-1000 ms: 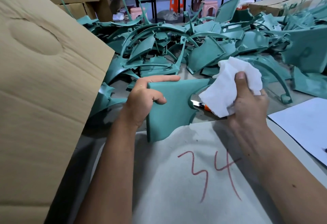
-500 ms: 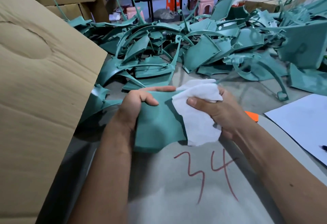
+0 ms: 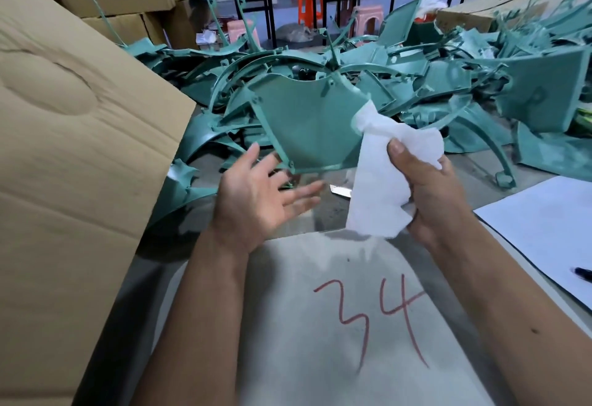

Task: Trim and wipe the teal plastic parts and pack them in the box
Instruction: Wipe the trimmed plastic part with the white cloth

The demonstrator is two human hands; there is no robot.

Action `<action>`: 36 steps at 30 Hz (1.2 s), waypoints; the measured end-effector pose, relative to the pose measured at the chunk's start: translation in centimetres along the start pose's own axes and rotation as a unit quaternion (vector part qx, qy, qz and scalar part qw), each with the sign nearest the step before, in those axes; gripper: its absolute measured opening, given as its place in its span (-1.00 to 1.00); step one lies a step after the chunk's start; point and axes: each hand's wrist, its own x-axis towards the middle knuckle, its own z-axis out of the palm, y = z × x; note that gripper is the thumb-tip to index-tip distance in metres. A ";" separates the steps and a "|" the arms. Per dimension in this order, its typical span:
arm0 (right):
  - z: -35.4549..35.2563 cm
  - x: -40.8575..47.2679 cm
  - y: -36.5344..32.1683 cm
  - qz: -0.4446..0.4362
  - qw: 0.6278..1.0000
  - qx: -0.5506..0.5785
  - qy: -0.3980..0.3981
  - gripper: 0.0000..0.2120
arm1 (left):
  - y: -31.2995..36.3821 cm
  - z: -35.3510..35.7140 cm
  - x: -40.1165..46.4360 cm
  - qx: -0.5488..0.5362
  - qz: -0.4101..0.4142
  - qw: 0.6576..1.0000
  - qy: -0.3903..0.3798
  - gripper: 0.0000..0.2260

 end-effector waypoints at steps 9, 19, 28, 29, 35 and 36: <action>1.3 -0.3 0.6 0.074 0.993 0.018 0.094 -0.89 | -2.3 3.5 0.8 0.046 0.210 0.961 0.175 -0.76; -2.5 2.4 -3.0 0.099 0.960 0.218 0.144 -0.63 | 1.2 -0.4 -1.6 -0.010 0.230 0.949 0.215 -0.79; -1.0 2.7 -0.2 0.020 0.980 0.116 0.164 -0.51 | 0.8 -1.6 -0.8 0.067 0.264 0.955 0.115 -0.64; -0.8 2.6 0.0 0.031 0.983 0.089 0.157 -0.49 | 0.6 -1.6 -0.7 0.088 0.262 0.955 0.113 -0.61; 1.1 0.4 1.1 0.023 0.993 0.077 0.087 -0.74 | -0.8 -1.1 0.3 0.130 0.223 0.966 0.021 -0.75; 1.4 0.0 1.4 0.021 0.995 0.080 0.058 -0.77 | -1.1 -0.8 0.5 0.130 0.229 0.964 0.027 -0.78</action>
